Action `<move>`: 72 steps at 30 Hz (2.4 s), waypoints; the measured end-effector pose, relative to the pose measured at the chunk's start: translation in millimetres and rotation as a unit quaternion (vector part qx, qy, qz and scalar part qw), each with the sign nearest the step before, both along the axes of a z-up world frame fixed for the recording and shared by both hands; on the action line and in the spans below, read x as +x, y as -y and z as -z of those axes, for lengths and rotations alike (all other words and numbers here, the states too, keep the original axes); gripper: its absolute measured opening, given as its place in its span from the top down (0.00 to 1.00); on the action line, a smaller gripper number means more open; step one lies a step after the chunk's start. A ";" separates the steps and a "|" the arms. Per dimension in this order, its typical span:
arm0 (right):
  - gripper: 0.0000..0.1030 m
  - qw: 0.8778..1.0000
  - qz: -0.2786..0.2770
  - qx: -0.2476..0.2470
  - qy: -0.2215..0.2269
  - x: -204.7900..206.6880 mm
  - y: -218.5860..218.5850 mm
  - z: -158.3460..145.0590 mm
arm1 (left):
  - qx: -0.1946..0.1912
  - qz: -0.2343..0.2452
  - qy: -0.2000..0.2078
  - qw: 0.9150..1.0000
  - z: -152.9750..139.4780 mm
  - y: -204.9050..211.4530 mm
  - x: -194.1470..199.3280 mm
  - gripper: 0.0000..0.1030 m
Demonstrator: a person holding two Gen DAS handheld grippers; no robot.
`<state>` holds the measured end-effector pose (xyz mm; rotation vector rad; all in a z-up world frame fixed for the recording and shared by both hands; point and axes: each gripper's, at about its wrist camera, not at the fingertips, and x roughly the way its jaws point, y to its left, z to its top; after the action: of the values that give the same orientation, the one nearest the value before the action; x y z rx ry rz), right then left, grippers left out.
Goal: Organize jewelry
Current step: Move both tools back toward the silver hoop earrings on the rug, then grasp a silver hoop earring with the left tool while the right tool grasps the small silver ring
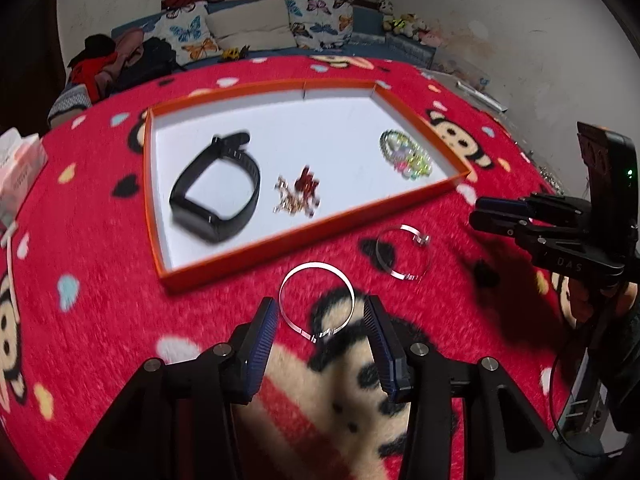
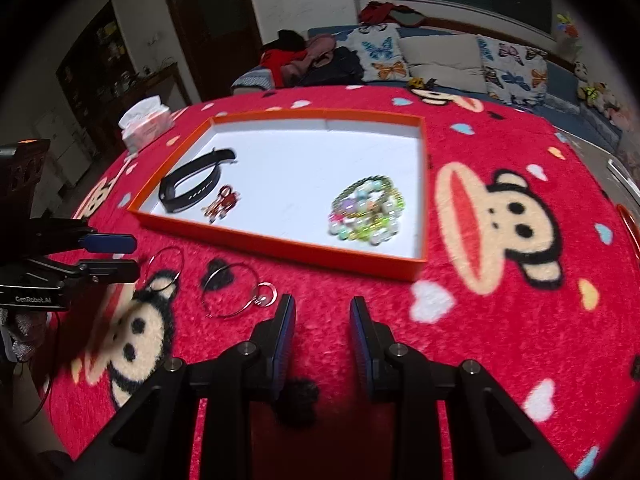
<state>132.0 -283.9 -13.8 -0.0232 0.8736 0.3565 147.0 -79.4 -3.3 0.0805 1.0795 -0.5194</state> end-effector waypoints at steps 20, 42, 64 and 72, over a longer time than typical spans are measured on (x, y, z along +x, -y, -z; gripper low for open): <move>0.70 0.997 -0.067 -0.041 -0.011 -3.8 -32.7 13.0 | 0.008 0.007 -0.005 1.000 7.8 5.6 -3.0 0.44; 0.70 0.996 -0.065 -0.060 -0.013 3.0 -41.5 18.6 | 0.055 0.005 0.013 0.998 23.7 32.5 18.1 0.44; 0.70 0.994 -0.099 -0.054 -0.003 6.0 -50.5 18.9 | 0.057 0.008 0.016 0.998 24.7 31.4 16.3 0.44; 0.73 0.994 -0.103 -0.039 0.000 11.1 -46.1 20.1 | 0.056 0.009 0.018 0.998 24.6 31.6 15.6 0.44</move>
<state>143.2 -237.8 -34.0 -0.1874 0.8871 0.5140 162.6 -110.9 -27.8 0.1983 1.0737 -0.4715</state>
